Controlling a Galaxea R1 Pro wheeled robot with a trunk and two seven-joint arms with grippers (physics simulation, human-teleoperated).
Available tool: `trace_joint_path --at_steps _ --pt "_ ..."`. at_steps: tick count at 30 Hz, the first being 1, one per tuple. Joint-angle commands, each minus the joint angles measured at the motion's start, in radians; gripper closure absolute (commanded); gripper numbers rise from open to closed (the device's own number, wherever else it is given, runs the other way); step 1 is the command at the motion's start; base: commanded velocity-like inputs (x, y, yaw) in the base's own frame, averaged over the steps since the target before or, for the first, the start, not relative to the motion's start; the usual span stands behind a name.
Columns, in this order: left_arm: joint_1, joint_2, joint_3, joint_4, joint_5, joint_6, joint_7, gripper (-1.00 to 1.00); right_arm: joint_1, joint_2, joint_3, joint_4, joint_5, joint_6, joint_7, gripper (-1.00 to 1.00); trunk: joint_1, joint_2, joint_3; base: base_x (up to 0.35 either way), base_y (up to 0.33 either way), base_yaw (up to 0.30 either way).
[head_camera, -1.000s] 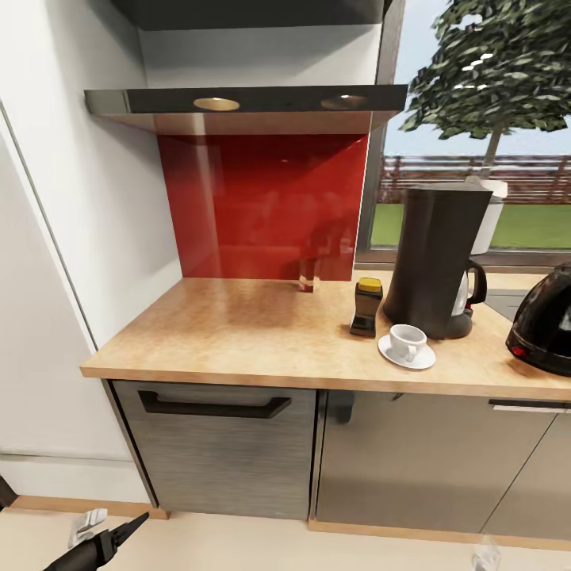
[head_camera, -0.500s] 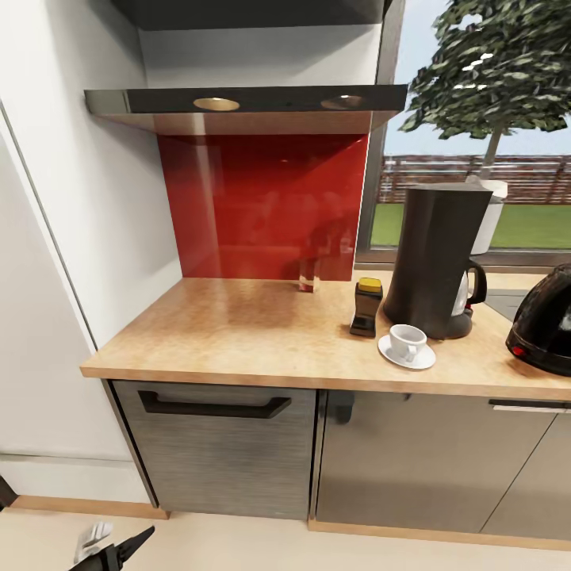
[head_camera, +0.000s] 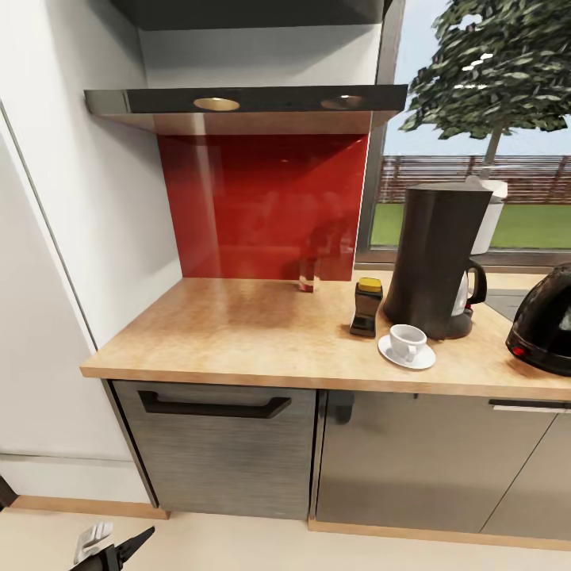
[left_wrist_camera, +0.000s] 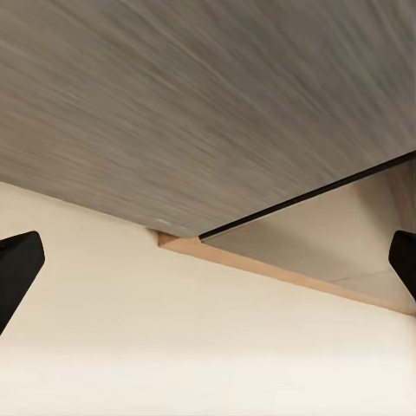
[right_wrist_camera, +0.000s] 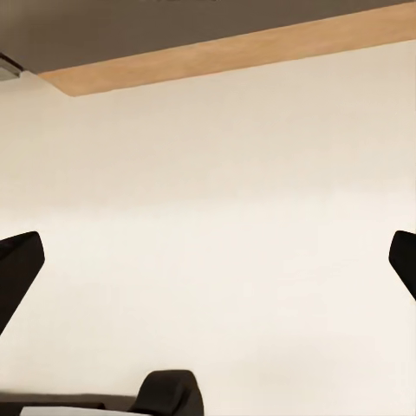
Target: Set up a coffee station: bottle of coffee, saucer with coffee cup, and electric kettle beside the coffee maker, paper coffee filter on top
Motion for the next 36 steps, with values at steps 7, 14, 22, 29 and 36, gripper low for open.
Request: trace_joint_path --at_steps 7,14,22,29,36 --pt "-0.001 -0.001 0.008 0.001 -0.009 -0.008 -0.002 -1.00 -0.001 0.012 -0.006 0.003 0.002 -0.005 -0.006 -1.00 0.000 -0.001 -0.001 0.000 -0.249 0.000" --pt "0.000 -0.004 0.008 0.001 -0.009 -0.008 -0.002 -1.00 -0.001 0.029 -0.006 0.003 0.002 -0.008 -0.010 -1.00 0.000 -0.001 -0.001 0.000 -0.316 0.000" --pt "-0.001 -0.007 0.008 0.000 -0.008 -0.008 0.006 -1.00 -0.001 0.035 -0.002 0.002 0.003 -0.008 -0.033 -1.00 0.000 -0.001 -0.001 0.000 -0.298 0.000" --pt "-0.001 -0.022 0.008 0.000 -0.008 -0.010 0.119 -1.00 -0.001 0.090 -0.002 0.004 0.006 -0.011 -0.147 -1.00 0.000 -0.001 -0.001 0.000 -0.073 0.000" --pt "-0.001 -0.030 0.008 0.000 -0.008 -0.011 0.155 -1.00 -0.001 0.243 -0.002 0.074 0.005 -0.010 -0.337 -1.00 0.000 -0.001 -0.001 0.000 -0.007 0.000"
